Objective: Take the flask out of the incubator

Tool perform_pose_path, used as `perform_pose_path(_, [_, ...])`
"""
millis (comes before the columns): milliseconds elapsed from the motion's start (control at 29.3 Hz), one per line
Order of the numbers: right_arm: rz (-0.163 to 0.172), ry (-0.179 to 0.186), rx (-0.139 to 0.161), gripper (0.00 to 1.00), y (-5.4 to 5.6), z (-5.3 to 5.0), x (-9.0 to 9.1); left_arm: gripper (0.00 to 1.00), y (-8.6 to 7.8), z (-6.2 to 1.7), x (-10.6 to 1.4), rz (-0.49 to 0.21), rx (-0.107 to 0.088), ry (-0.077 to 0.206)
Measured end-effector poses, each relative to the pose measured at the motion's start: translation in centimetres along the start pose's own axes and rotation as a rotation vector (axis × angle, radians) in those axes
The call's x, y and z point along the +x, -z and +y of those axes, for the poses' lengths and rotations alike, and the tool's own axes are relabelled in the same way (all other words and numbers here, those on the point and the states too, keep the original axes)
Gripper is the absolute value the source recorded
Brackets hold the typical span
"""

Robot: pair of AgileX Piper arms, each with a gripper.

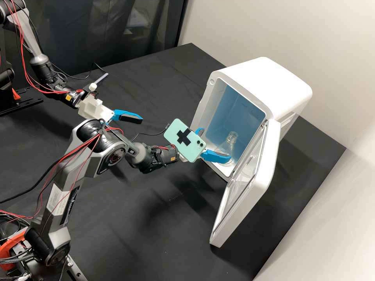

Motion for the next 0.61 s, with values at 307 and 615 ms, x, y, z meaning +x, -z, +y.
perform_pose_path(307, [-0.024,0.011,-0.041,1.00,1.0,-1.1,2.1,1.00,0.0,0.00,0.0,0.000,0.000,0.000])
perform_pose_path(615, [-0.077,0.000,-0.053,1.00,0.7,-1.8,4.2,1.00,0.0,0.00,0.0,0.000,0.000,0.000])
